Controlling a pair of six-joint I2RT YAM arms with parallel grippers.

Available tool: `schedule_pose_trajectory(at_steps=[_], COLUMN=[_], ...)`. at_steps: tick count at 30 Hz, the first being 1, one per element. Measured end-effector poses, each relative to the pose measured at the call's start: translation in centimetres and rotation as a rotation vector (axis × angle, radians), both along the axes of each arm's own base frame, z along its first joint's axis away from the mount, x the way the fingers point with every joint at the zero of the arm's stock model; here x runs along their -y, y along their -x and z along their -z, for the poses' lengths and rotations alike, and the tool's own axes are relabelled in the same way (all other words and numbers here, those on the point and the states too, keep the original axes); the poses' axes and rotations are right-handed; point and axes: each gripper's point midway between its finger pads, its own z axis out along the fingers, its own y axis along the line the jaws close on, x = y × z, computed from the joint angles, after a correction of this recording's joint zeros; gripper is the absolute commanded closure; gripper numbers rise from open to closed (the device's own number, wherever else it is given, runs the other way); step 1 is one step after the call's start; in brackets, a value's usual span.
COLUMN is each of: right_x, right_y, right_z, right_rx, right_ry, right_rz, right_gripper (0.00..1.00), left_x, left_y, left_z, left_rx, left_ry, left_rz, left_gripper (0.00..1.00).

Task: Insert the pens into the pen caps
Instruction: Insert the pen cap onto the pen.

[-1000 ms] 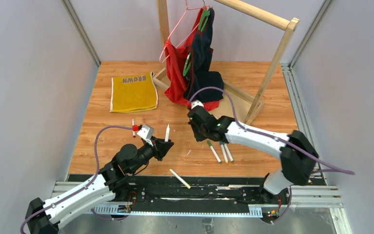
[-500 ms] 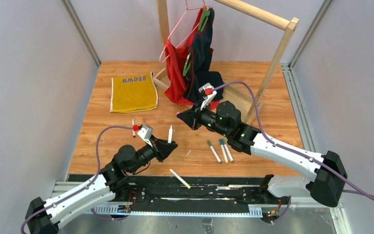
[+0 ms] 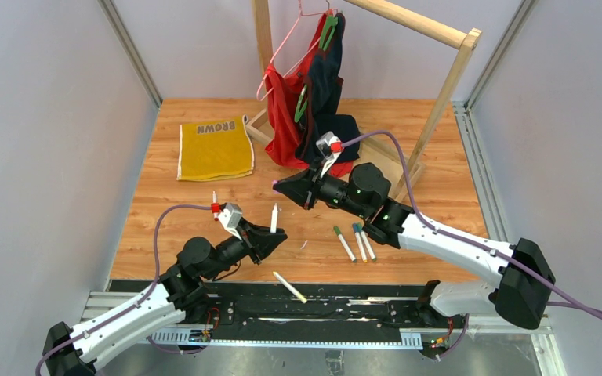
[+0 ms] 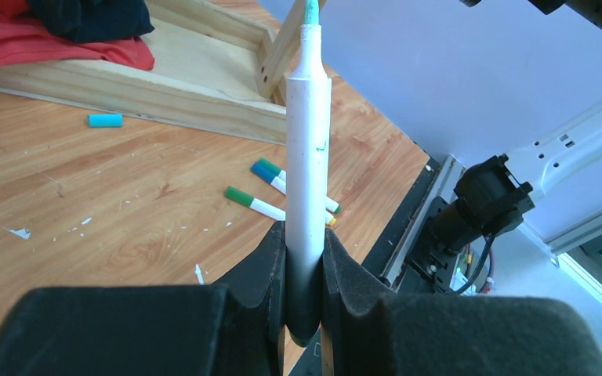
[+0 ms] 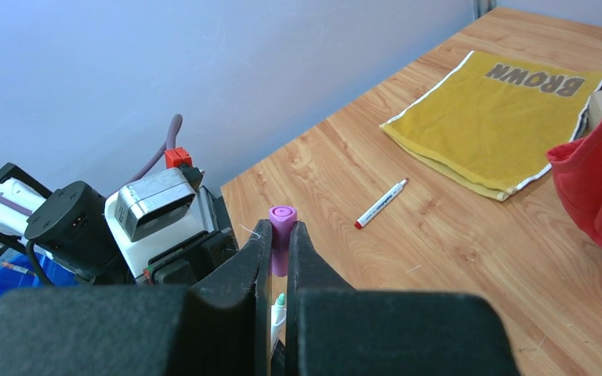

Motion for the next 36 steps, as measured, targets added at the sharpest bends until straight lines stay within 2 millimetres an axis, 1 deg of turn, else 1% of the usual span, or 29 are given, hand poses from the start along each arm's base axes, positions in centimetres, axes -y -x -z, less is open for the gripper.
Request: schedule_pose_trajectory(at_steps=[2,6,10,17,36], right_x=[-0.2,-0.8,-1.1,-1.0,-1.0], right_y=[0.1,1.1,1.8,1.9,1.9], right_z=[0.2,0.8,1.5,2.1,2.4], right_rx=[-0.006,-0.016,-0.026,-0.033,-0.034], right_ry=[0.004,0.012,0.024,0.033,0.036], right_rz=[-0.011,-0.042,-0.063,-0.064,-0.06], right_gripper=[0.99,0.99,0.99,0.99,0.99], left_x=[0.0,0.0,0.1,0.0,-0.1], left_y=[0.0,0.1,0.1,0.2,0.3], left_z=[-0.1,-0.2,-0.2,-0.4,-0.3], left_rx=[0.002,0.005,0.005,0.011,0.015], left_ry=[0.002,0.006,0.006,0.013,0.017], left_rz=[0.003,0.005,0.006,0.008,0.008], left_gripper=[1.0,1.0,1.0,1.0,1.0])
